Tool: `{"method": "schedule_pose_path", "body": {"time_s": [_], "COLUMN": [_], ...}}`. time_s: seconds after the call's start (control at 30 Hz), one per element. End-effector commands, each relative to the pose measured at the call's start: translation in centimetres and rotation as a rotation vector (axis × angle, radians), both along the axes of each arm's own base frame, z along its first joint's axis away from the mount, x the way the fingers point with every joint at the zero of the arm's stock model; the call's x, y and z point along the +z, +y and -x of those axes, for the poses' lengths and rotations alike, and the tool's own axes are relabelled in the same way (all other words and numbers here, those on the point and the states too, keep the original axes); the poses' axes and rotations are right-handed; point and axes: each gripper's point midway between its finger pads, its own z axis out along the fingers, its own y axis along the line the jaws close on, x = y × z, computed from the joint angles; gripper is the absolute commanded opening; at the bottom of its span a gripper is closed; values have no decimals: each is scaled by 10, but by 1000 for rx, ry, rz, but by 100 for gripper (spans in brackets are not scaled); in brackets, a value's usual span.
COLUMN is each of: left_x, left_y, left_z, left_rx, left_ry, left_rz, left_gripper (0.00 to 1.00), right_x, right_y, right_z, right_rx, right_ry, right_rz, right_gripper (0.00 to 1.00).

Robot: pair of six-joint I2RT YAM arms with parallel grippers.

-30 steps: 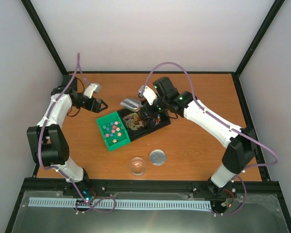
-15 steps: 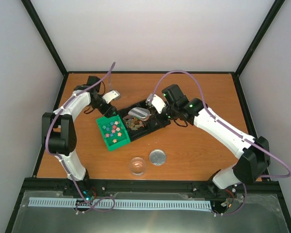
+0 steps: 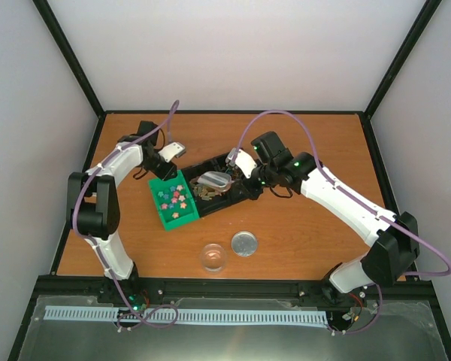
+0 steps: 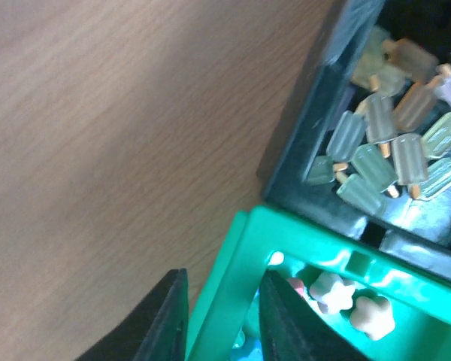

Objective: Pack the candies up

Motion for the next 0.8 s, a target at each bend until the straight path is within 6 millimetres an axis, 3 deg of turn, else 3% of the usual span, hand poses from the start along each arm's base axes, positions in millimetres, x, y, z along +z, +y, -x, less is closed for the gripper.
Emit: {"method": "schedule_pose_path", "body": {"time_s": [0.0, 0.2, 0.4, 0.77], "left_x": [0, 1, 7, 23], "left_y": [8, 18, 19, 12], "left_z": [5, 19, 35, 56], "left_rx": [85, 197, 282, 322], "left_ry": [0, 20, 41, 39], "left_rz": [-26, -41, -5, 77], "left_gripper": [25, 16, 14, 14], "right_x": [0, -8, -20, -54], "right_y": [3, 6, 11, 27], "right_z": [2, 8, 17, 26], "right_rx": [21, 43, 79, 184], "right_ry": [19, 59, 50, -49], "right_rz": [-8, 7, 51, 352], "right_gripper": [3, 3, 3, 3]}}
